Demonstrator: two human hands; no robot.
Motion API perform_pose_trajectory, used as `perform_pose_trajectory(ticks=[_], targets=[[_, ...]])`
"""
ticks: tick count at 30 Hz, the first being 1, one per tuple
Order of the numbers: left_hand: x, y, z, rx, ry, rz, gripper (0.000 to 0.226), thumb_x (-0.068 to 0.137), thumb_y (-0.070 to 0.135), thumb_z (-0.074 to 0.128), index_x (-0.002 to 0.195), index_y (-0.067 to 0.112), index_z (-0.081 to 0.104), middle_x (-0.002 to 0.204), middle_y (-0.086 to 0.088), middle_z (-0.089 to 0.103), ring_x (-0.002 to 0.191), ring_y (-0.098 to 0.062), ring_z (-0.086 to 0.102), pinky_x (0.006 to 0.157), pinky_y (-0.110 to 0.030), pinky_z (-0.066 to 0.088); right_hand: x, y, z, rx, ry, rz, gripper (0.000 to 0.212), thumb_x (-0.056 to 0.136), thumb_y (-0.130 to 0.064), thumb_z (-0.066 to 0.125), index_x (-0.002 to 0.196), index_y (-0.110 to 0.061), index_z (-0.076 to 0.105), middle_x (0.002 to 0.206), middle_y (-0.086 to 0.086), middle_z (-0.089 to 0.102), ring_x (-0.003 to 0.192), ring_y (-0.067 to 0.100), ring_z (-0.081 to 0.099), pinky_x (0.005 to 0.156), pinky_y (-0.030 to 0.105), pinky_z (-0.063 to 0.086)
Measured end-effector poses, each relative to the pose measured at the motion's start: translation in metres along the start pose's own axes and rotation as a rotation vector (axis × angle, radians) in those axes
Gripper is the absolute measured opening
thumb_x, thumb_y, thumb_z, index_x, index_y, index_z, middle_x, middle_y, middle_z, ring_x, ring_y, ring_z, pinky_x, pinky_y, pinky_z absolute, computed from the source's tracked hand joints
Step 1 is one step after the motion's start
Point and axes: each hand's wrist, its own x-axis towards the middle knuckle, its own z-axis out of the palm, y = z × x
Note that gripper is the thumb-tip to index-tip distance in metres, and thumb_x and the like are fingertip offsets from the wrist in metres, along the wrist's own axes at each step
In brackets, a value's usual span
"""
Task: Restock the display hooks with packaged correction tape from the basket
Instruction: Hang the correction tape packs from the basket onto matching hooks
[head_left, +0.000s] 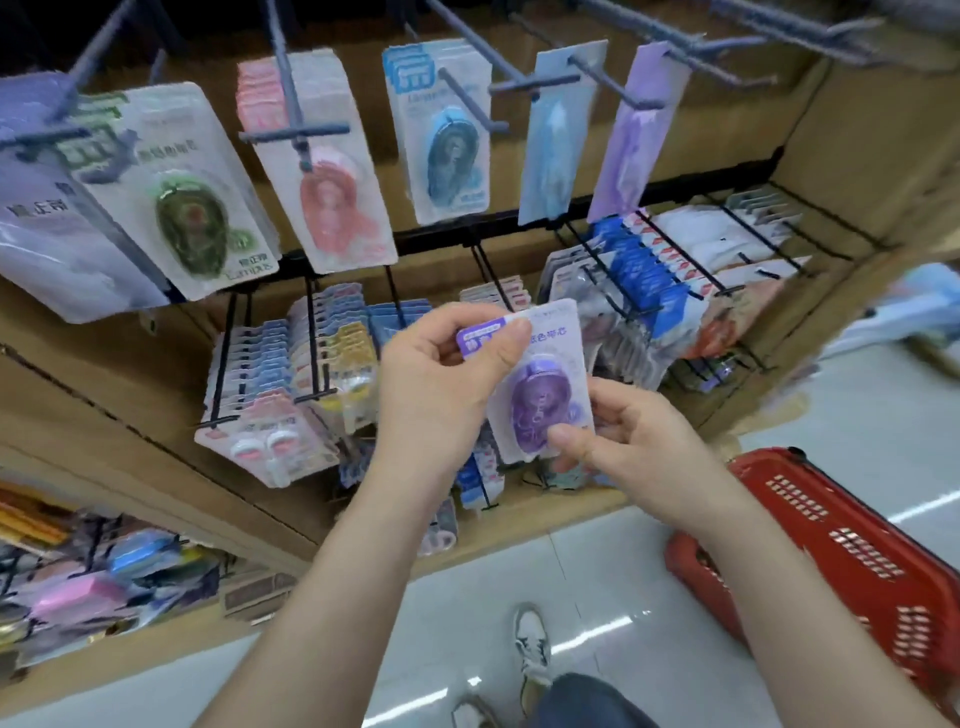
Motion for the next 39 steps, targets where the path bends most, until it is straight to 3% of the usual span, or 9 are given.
perform_pose_trajectory(ticks=[4, 9, 11, 15, 21, 25, 28, 33, 39], targets=[[0.002, 0.006, 0.044, -0.102, -0.121, -0.035, 0.011, 0.087, 0.009, 0.070, 0.082, 0.018, 0.070, 0.067, 0.011, 0.068, 0.064, -0.002, 0.059, 0.062, -0.018, 0.050, -0.019, 0.004, -0.029, 0.081, 0.187, -0.043, 0.006, 0.088, -0.017, 0.071, 0.093, -0.018, 0.068, 0.079, -0.006, 0.072, 0.068, 0.008, 0.065, 0.064, 0.021, 0.053], [0.012, 0.018, 0.103, -0.130, -0.190, 0.043, 0.010, 0.091, 0.008, 0.066, 0.085, 0.013, 0.072, 0.074, 0.009, 0.071, 0.069, -0.002, 0.061, 0.066, -0.019, 0.050, -0.023, -0.002, -0.064, 0.272, 0.336, -0.090, 0.011, 0.091, -0.028, 0.066, 0.085, -0.023, 0.074, 0.079, 0.000, 0.072, 0.070, 0.013, 0.068, 0.066, 0.021, 0.055], [0.018, 0.023, 0.125, -0.148, -0.202, 0.061, 0.013, 0.093, 0.006, 0.063, 0.085, 0.013, 0.071, 0.072, 0.010, 0.071, 0.066, 0.000, 0.062, 0.062, -0.017, 0.050, -0.020, -0.006, -0.081, 0.333, 0.376, -0.092, 0.022, 0.090, -0.033, 0.058, 0.079, -0.024, 0.076, 0.079, 0.003, 0.072, 0.069, 0.017, 0.069, 0.065, 0.023, 0.055], [0.034, 0.027, 0.167, -0.065, -0.168, 0.117, 0.013, 0.094, 0.013, 0.064, 0.084, 0.018, 0.072, 0.076, 0.008, 0.072, 0.069, -0.004, 0.062, 0.065, -0.022, 0.052, -0.008, -0.014, -0.124, 0.300, 0.449, -0.113, 0.026, 0.099, -0.025, 0.049, 0.086, -0.015, 0.071, 0.076, 0.002, 0.073, 0.064, 0.016, 0.069, 0.064, 0.026, 0.058], [0.055, 0.031, 0.237, -0.048, -0.060, 0.132, 0.016, 0.098, 0.021, 0.060, 0.092, 0.012, 0.072, 0.086, -0.002, 0.074, 0.082, -0.017, 0.069, 0.074, -0.046, 0.057, 0.012, -0.025, -0.193, 0.274, 0.434, -0.119, 0.024, 0.102, -0.024, 0.050, 0.092, -0.015, 0.070, 0.079, 0.008, 0.071, 0.062, 0.018, 0.068, 0.057, 0.026, 0.056], [0.075, 0.034, 0.269, -0.020, 0.051, 0.191, 0.012, 0.096, 0.018, 0.063, 0.088, 0.016, 0.071, 0.084, -0.002, 0.073, 0.082, -0.019, 0.068, 0.075, -0.054, 0.056, 0.026, -0.030, -0.223, 0.287, 0.384, -0.092, 0.022, 0.102, -0.027, 0.051, 0.094, -0.016, 0.069, 0.077, 0.012, 0.068, 0.057, 0.013, 0.068, 0.048, 0.018, 0.050], [0.089, 0.031, 0.281, 0.027, 0.138, 0.225, 0.012, 0.096, 0.018, 0.063, 0.087, 0.019, 0.070, 0.083, -0.004, 0.072, 0.080, -0.018, 0.067, 0.074, -0.050, 0.056, 0.036, -0.032, -0.234, 0.286, 0.331, -0.077, 0.023, 0.103, -0.025, 0.051, 0.092, -0.015, 0.068, 0.073, 0.007, 0.064, 0.051, 0.011, 0.067, 0.046, 0.016, 0.048], [0.098, 0.022, 0.291, 0.035, 0.198, 0.225, 0.010, 0.096, 0.015, 0.063, 0.088, 0.017, 0.067, 0.083, -0.005, 0.071, 0.078, -0.017, 0.065, 0.070, -0.040, 0.053, 0.040, -0.031, -0.244, 0.311, 0.270, -0.031, 0.024, 0.103, -0.026, 0.050, 0.086, -0.018, 0.065, 0.073, 0.018, 0.064, 0.044, 0.007, 0.062, 0.038, 0.012, 0.039], [0.110, 0.016, 0.297, -0.081, 0.241, 0.139, 0.008, 0.099, 0.010, 0.058, 0.095, 0.010, 0.064, 0.082, -0.002, 0.073, 0.078, -0.014, 0.068, 0.069, -0.032, 0.055, 0.053, -0.028, -0.252, 0.310, 0.249, -0.012, 0.021, 0.102, -0.026, 0.052, 0.088, -0.016, 0.066, 0.056, 0.004, 0.063, 0.040, 0.009, 0.059, 0.037, 0.015, 0.040]])
